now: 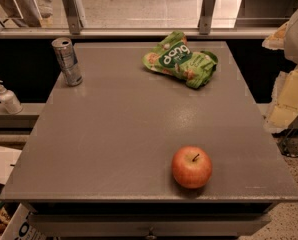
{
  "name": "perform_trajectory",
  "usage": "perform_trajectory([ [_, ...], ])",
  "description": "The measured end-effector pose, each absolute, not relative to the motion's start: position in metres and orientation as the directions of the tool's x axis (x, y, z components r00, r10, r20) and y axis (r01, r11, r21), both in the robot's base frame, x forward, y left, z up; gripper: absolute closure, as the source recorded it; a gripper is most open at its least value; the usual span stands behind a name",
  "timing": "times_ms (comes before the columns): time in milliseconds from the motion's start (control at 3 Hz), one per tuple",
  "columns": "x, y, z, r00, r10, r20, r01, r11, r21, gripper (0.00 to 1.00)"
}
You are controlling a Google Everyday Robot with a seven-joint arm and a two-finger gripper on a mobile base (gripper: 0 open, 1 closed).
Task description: Move green rice chip bag near redbull can
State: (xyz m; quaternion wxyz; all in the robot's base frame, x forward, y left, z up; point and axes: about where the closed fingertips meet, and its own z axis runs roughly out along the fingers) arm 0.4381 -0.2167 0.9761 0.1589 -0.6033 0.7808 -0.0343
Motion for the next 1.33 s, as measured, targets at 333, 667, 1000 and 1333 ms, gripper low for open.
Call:
perform_trajectory([
  [333,0.438,-0.217,0.976,-0.221,-0.953,-0.207,-0.931,0.27,-0.246,0.0],
  [667,0.442,-0.216,0.977,-0.219,-0.948,-0.229,-0.929,0.275,-0.248,0.0],
  [1000,0.47,-0.205,0.963,-0.225,-0.923,-0.312,-0.92,0.307,-0.243,0.0],
  [1333,0.507,-0.193,0.942,-0.248,-0.888,-0.387,-0.908,0.352,-0.226,0.0],
])
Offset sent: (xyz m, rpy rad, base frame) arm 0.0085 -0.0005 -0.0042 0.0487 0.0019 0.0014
